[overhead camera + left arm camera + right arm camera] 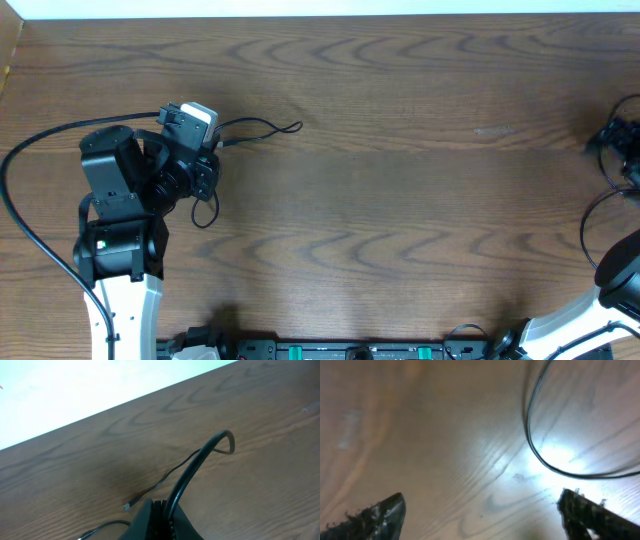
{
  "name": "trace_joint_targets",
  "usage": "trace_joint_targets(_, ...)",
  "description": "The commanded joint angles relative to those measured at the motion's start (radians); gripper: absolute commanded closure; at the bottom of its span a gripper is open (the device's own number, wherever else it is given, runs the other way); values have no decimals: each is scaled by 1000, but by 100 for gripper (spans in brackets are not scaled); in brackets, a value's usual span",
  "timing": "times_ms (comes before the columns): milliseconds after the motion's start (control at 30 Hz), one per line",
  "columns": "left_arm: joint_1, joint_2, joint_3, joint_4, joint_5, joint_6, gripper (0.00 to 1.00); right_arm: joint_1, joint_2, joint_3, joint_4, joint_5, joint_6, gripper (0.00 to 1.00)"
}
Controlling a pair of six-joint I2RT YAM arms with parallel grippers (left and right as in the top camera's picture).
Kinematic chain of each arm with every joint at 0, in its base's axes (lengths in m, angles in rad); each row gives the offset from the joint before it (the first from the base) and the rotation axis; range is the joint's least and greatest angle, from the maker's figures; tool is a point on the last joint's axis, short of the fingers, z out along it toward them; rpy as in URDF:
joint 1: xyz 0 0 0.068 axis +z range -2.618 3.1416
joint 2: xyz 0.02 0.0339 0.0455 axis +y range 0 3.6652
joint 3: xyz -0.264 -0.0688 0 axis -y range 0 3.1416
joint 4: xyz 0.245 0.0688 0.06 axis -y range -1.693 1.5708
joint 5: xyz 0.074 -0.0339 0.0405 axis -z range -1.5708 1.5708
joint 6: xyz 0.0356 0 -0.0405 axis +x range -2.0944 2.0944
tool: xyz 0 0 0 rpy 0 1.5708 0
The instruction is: Untangle cables
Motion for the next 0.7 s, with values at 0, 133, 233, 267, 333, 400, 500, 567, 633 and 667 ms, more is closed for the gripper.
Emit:
trace_joint_targets(0, 1, -1, -1, 0, 21, -10, 92, -11, 9, -101, 71, 38, 56, 9)
trace_joint_targets(133, 1, -1, -1, -3, 21, -10, 93, -24, 9, -201, 188, 45, 60, 11)
trace_joint_targets(233, 1, -1, -1, -2, 21, -10, 93, -26, 9, -260, 260, 89, 60, 12)
trace_joint_targets(267, 1, -1, -1, -2, 21, -10, 93, -26, 9, -282, 289, 109, 60, 12)
trace_joint_targets(333, 1, -1, -1, -2, 21, -10, 92, -26, 9, -311, 326, 136, 60, 16)
trace_joint_targets(400, 1, -1, -1, -2, 21, -10, 93, -28, 9, -334, 369, 143, 60, 22)
trace_joint_targets(500, 1, -1, -1, -3, 21, -10, 93, -28, 9, -357, 417, 144, 58, 26)
trace_joint_targets(567, 1, -1, -1, -3, 21, -10, 93, -29, 9, -369, 438, 153, 50, 32)
trace_joint_targets(633, 1, -1, -1, -3, 21, -10, 93, -31, 9, -381, 460, 173, 43, 34)
trace_joint_targets(667, 1, -1, -2, -3, 21, -10, 93, -33, 9, -388, 472, 181, 29, 35)
